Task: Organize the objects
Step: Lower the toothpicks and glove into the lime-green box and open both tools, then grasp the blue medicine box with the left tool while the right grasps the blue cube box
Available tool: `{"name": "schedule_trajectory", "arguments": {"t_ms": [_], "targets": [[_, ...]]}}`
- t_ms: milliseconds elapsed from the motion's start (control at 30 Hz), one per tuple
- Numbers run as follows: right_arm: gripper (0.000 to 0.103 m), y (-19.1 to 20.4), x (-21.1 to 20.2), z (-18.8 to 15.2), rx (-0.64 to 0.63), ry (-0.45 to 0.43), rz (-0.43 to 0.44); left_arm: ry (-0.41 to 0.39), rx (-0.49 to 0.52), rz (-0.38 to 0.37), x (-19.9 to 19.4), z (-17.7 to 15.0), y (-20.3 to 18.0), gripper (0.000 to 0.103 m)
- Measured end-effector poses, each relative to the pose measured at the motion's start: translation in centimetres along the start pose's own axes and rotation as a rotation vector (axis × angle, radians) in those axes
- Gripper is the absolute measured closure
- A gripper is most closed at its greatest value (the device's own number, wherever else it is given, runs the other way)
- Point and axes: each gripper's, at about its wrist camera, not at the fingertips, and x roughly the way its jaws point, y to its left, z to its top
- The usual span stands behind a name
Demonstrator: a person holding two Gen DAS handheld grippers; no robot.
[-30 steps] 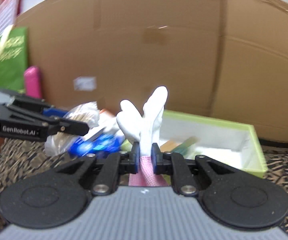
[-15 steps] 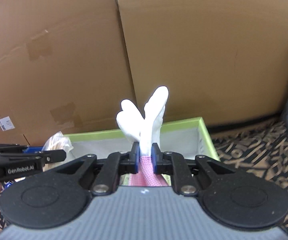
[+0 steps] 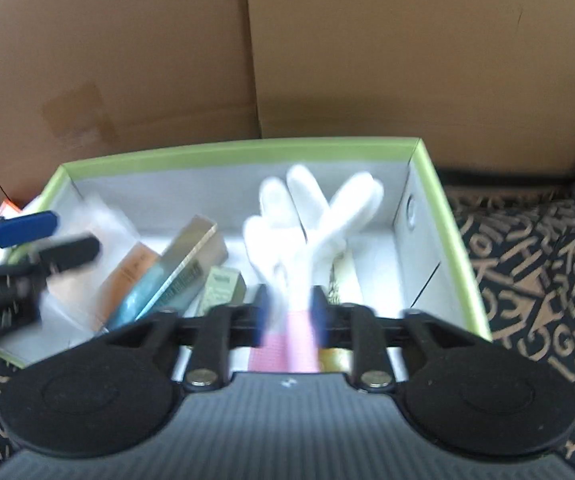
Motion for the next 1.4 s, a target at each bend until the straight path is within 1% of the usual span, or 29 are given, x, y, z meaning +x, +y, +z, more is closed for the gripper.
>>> {"name": "schedule_trajectory", "arguments": {"t_ms": [33,67,100,167,233,300,333,467,500,567,667,833,933,1000,1100,1167,1233,1300,1333,1400], "targets": [[0.04,0.2,-1.0,-0.3,-0.009,-0.044,-0.003,-0.03,-0.01,0.008,-0.5,0.0,0.1,0.01],[0.029,0.8,-1.7,0.2,-0.017,-0.083,-0.009,-0.05,-0.014,0.022,-1.1,0.0,0.1,0.006],[0.025,1.0,-2.7,-0.1,-0.026,-0.119,-0.013,-0.061,-0.015,0.031,-1.8,0.0,0.1,0.004],[0.007,1.6,-4.6,-1.0,-0.035,-0.18,-0.006,-0.069,-0.025,0.037,-3.3,-0.1,0.3,0.004],[0.0,2.0,-6.2,-1.8,-0.031,-0.234,0.011,-0.076,-0.05,0.036,-5.2,-0.5,0.8,0.004],[0.0,2.8,-7.6,-2.9,-0.038,-0.275,0.032,-0.093,-0.072,0.041,-7.3,-1.3,1.6,0.004],[0.0,3.2,-8.2,-3.7,-0.042,-0.29,0.042,-0.098,-0.076,0.055,-8.5,-1.8,1.9,0.003],[0.0,6.0,-9.1,-4.6,-0.061,-0.327,0.065,-0.101,-0.06,0.11,-12.2,-4.1,2.7,0.003],[0.0,6.7,-9.3,-5.3,-0.067,-0.333,0.071,-0.098,-0.064,0.115,-13.0,-4.7,3.1,0.003],[0.0,8.0,-9.7,-6.7,-0.076,-0.336,0.086,-0.087,-0.076,0.12,-14.2,-5.8,4.0,0.003],[0.0,9.9,-10.4,-8.6,-0.079,-0.336,0.116,-0.074,-0.087,0.152,-15.3,-7.5,5.2,0.003],[0.0,13.0,-11.0,-11.2,-0.094,-0.322,0.199,-0.037,-0.111,0.215,-17.5,-10.1,8.3,0.003],[0.0,15.0,-10.3,-12.1,-0.121,-0.304,0.243,-0.012,-0.163,0.236,-18.0,-11.4,10.8,0.003],[0.001,16.3,-9.6,-12.6,-0.142,-0.293,0.255,0.0,-0.203,0.253,-17.9,-11.9,12.5,0.003],[0.005,18.1,-8.5,-12.6,-0.159,-0.283,0.267,0.01,-0.24,0.252,-17.3,-11.9,14.3,0.003],[0.016,19.1,-7.8,-12.3,-0.165,-0.278,0.29,0.009,-0.232,0.244,-16.5,-11.7,15.2,0.003],[0.019,19.9,-7.2,-12.0,-0.172,-0.273,0.315,0.007,-0.207,0.246,-15.7,-11.2,16.0,0.003],[0.021,20.6,-6.4,-11.5,-0.184,-0.277,0.32,-0.014,-0.185,0.225,-15.1,-10.7,16.8,0.003],[0.022,21.0,-5.9,-11.2,-0.19,-0.278,0.318,-0.023,-0.172,0.211,-14.8,-10.4,17.2,0.003],[0.023,21.7,-4.9,-10.6,-0.199,-0.29,0.306,-0.033,-0.143,0.158,-14.2,-9.9,17.9,0.003]]}}
